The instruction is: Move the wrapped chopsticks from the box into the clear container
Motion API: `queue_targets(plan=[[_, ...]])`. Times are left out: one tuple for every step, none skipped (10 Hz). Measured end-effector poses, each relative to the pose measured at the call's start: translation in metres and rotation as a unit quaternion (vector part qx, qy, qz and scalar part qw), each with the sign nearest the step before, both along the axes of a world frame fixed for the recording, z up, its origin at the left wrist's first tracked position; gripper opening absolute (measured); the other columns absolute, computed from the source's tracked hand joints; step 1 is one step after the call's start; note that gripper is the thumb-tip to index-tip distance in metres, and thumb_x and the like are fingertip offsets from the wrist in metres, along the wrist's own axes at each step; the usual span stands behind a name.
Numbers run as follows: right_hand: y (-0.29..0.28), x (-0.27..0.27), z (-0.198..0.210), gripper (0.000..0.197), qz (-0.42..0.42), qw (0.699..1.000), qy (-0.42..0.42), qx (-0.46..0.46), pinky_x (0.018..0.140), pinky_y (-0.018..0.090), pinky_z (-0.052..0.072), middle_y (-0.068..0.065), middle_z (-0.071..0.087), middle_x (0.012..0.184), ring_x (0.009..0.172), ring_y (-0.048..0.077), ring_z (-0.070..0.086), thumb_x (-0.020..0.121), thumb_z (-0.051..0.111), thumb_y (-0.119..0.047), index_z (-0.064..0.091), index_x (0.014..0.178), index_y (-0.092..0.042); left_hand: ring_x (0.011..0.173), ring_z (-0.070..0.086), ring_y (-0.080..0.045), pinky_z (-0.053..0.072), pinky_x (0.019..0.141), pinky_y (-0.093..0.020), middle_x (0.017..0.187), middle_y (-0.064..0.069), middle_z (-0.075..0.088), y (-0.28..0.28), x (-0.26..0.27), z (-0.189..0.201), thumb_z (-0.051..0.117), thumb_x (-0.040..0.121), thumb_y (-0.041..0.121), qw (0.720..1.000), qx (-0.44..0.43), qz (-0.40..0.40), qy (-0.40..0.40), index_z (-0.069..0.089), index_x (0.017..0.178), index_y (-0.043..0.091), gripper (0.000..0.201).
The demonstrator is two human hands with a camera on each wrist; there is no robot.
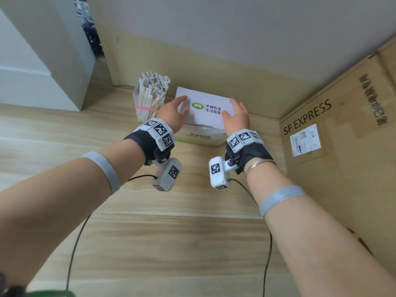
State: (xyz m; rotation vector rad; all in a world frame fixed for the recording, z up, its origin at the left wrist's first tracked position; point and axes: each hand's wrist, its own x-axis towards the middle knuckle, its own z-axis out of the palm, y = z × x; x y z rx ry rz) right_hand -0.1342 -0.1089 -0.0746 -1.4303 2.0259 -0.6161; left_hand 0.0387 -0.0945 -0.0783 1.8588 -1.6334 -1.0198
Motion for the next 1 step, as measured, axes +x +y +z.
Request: queue_targets(plan=[[0.0091, 0.0037, 0.0089, 0.042, 0.002, 0.999, 0.005, -0.037, 0.106, 0.022, 0.027, 0.006, 0.029, 0.153, 0.139, 0.018, 0.033, 0.093, 0.047, -0.017, 0.046, 0.135, -0.018, 0.133, 0.043, -0.025, 0.035, 0.105, -0.033, 0.146, -0.009, 0.045, 0.0056, -0.0028, 0.0085, 0.038, 0.098, 0.028, 1.0, -0.016, 0.02, 0.001, 0.041, 0.14, 0.017, 0.043]])
